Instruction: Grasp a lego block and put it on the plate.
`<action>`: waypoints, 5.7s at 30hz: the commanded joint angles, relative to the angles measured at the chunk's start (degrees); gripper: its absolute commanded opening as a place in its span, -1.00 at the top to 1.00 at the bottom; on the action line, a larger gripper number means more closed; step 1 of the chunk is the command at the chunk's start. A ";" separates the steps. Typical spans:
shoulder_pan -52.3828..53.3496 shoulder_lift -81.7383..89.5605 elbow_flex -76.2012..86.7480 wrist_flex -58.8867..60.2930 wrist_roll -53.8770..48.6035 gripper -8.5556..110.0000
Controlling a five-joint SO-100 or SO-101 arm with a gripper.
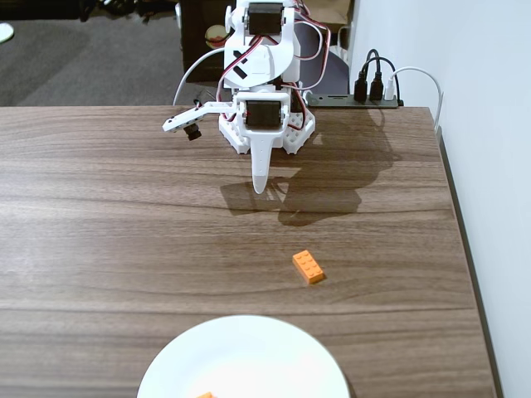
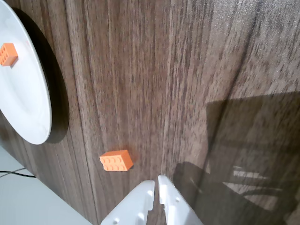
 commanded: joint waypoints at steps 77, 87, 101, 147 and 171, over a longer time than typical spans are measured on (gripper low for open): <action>0.00 -23.55 -8.61 -9.84 -0.62 0.85; -0.44 -41.22 -23.20 -9.93 -6.15 0.85; -4.04 -61.00 -41.92 -7.91 -29.44 0.85; -11.95 -89.38 -71.89 10.63 -100.20 0.84; -10.63 -91.14 -71.02 14.68 -105.29 -0.08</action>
